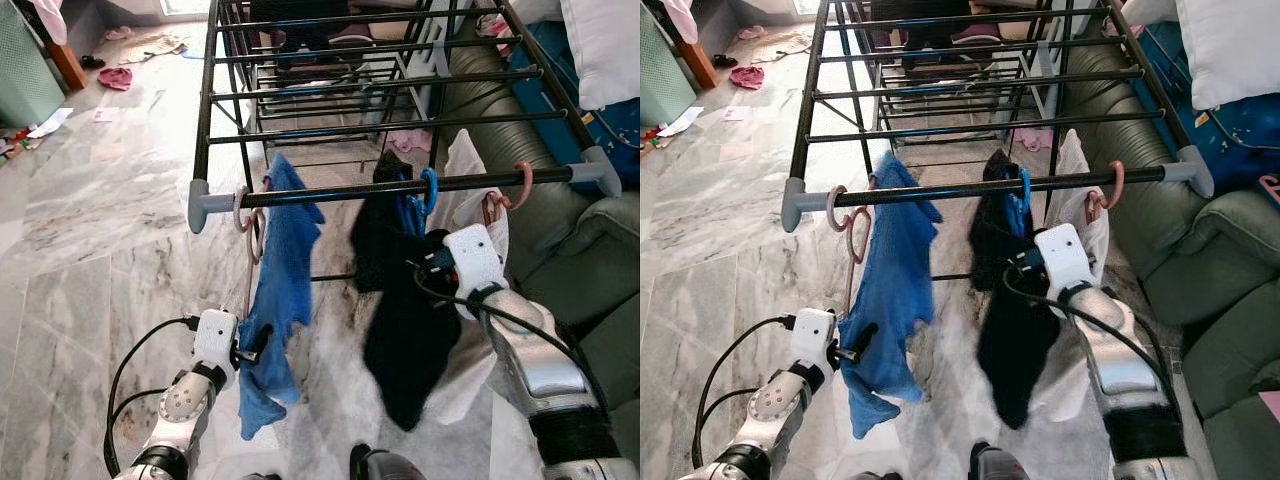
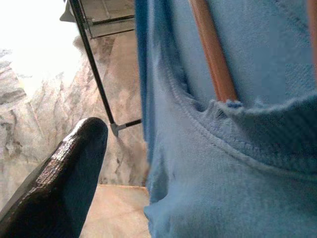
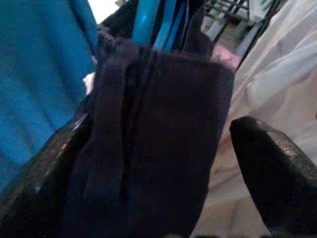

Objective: Hang hanger

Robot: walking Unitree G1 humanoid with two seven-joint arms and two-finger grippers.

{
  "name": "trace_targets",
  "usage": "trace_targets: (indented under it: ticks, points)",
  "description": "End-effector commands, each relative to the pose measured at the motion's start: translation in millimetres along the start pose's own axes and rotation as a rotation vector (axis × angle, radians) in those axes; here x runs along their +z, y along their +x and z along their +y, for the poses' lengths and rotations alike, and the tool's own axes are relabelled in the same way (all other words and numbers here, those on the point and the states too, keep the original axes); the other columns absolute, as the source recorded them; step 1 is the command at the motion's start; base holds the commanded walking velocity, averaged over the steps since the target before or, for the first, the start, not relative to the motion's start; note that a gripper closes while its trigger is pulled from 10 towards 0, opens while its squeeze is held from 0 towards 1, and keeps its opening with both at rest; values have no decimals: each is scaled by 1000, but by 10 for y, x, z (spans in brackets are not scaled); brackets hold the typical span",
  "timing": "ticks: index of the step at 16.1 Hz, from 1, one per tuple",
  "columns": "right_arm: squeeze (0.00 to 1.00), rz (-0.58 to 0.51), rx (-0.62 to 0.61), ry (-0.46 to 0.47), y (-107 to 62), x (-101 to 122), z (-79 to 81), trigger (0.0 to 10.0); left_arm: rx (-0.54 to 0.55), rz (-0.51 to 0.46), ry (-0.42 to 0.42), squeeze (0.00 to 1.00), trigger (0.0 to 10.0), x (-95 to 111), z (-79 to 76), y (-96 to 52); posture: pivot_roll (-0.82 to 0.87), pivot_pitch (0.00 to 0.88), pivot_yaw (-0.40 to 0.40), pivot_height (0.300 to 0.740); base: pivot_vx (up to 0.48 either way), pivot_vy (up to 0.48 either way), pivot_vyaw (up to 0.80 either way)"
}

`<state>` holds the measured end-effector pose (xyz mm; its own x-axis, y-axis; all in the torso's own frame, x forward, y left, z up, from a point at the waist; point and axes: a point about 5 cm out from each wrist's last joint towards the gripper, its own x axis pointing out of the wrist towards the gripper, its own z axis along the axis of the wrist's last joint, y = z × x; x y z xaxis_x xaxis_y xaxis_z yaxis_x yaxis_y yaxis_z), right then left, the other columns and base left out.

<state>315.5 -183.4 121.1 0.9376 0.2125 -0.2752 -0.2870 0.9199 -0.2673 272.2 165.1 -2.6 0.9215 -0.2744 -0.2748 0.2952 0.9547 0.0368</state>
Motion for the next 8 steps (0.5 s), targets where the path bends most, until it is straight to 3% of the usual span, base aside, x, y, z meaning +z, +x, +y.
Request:
trace_targets:
  ticks: [1,4,8]
  points:
    - [0,8,7,13,-49,-25,16,10000,12,137,-14,0,10000,-291,5,-170,-203,164,25,740,0,0,0]
    - [0,1,-43,14,-188,-89,8,10000,20,163,-14,0,10000,-339,28,-207,-205,165,33,740,0,0,0]
    - [0,-124,-88,28,-299,94,-24,10000,14,153,-1,0,10000,-308,47,-192,-217,169,45,740,0,0,0]
